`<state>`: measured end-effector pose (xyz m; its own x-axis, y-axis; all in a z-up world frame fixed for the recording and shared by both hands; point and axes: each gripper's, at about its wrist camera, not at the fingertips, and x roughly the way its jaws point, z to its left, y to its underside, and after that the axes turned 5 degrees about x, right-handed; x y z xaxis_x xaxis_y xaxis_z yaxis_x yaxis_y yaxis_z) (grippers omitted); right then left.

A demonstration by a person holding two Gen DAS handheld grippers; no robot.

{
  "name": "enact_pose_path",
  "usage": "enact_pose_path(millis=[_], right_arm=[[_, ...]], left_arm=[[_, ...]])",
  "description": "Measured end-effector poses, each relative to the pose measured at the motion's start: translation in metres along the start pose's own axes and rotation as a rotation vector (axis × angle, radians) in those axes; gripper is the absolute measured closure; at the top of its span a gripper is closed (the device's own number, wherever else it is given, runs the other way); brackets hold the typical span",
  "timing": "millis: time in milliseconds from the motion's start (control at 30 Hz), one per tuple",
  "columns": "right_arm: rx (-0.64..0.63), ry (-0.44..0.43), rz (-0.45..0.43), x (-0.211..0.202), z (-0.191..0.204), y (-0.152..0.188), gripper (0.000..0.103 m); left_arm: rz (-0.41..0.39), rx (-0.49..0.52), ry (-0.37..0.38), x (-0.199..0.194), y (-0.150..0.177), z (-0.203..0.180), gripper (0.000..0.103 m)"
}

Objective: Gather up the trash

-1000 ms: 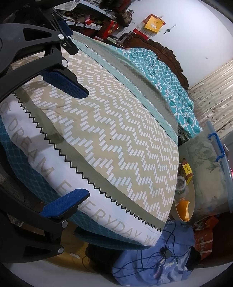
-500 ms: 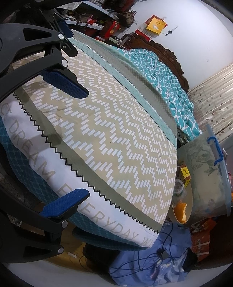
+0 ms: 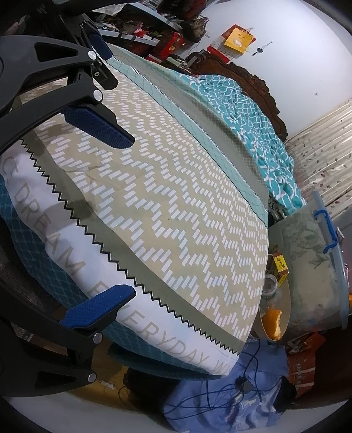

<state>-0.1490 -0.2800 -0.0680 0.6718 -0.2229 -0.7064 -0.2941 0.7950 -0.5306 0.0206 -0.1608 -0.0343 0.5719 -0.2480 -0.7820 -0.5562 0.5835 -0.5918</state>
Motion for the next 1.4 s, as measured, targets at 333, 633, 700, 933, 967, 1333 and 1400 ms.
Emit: enact_pose_path(millis=[333,633,700,933,967,1333,1400], right_arm=[[0.001,-0.001,-0.001,0.0007,-0.0004,-0.0008,0.003],[-0.002,-0.003,0.0,0.0017,-0.0008,-0.0027,0.003],[-0.004,-0.004,-0.003,0.0015,-0.0004,-0.0029,0.003],[-0.008,-0.009,0.0,0.0034,0.0001,-0.0029,0.003],[-0.007,-0.009,0.001,0.0037,-0.0001,-0.003,0.003],[-0.007,-0.013,0.011,0.005,0.0004,-0.0017,0.003],[-0.008,-0.013,0.012,0.0049,0.0007,-0.0011,0.003]], left_arm=[[0.002,0.005,0.003,0.0008,0.0015,-0.0004,0.008],[0.01,0.006,0.018,0.0027,0.0031,0.0009,0.008],[0.009,0.006,0.023,0.0026,0.0028,0.0015,0.009],[0.007,0.01,0.029,0.0025,0.0031,0.0025,0.009],[0.007,0.009,0.03,0.0025,0.003,0.0027,0.009],[0.01,0.002,0.023,0.0035,0.0028,0.0046,0.009],[0.012,0.002,0.023,0.004,0.003,0.0051,0.009]])
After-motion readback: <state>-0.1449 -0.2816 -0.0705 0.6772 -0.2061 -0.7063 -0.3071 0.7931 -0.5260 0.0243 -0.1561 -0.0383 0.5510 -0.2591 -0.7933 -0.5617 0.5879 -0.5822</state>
